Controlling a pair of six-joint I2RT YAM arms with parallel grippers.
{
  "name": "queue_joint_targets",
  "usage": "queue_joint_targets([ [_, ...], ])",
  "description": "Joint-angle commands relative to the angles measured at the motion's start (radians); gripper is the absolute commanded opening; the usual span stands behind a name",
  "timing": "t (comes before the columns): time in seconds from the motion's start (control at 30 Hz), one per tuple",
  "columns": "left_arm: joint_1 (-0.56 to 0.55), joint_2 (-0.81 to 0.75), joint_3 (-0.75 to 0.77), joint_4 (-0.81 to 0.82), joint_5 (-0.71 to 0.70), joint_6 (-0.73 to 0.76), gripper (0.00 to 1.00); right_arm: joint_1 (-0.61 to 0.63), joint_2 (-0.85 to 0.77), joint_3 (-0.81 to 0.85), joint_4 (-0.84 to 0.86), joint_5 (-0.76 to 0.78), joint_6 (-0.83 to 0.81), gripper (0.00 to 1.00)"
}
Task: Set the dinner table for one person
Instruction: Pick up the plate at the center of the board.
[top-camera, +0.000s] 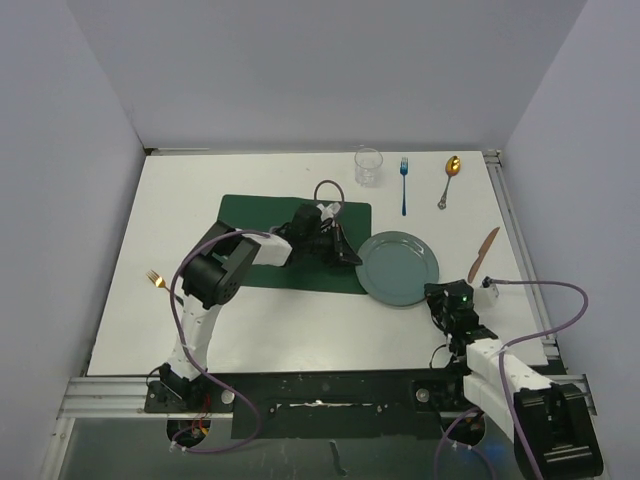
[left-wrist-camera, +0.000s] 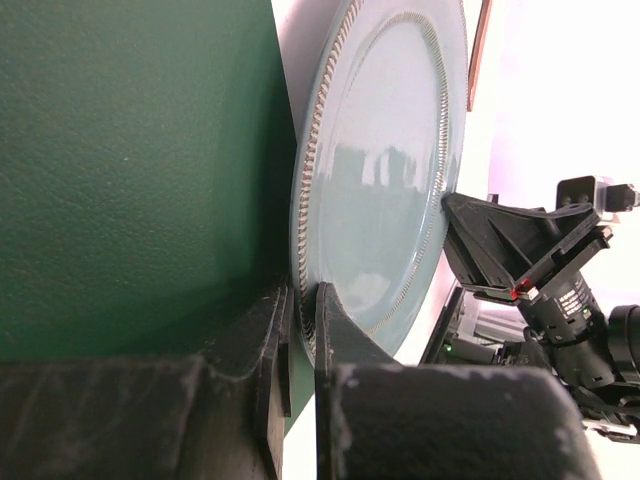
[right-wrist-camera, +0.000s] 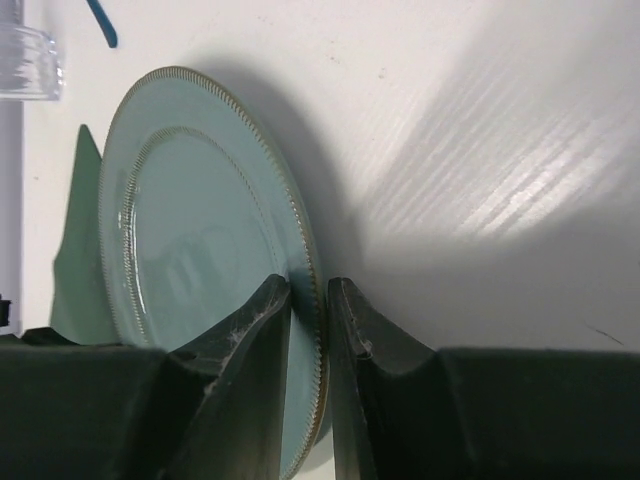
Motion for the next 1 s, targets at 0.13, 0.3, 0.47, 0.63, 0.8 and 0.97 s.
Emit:
queue_joint_targets([
  [0.13,-0.017,-0.068,-0.006,0.000,0.023,0.062,0.00,-0.041,0.196,-0.012,0.248,-0.188,0.057,0.00],
  [0.3,-0.016,-0.058,-0.009,0.002,0.019,0.057,0.00,-0.070,0.344,0.067,0.237,-0.226,0.009,0.11],
  [0.47,-0.015,-0.057,-0.010,0.000,0.018,0.058,0.00,-0.173,0.577,0.087,0.462,-0.428,-0.061,0.27],
  [0.63,-0.013,-0.057,-0.008,-0.012,0.017,0.066,0.00,-0.296,1.001,0.064,0.940,-0.703,0.035,0.38],
  [0.8,-0.008,-0.051,-0.003,-0.031,0.014,0.076,0.00,-0.353,1.422,0.073,1.546,-0.870,0.235,0.38],
  [0.97,-0.007,-0.036,0.009,-0.033,0.013,0.075,0.00,-0.372,1.309,0.121,1.310,-0.890,0.132,0.37],
])
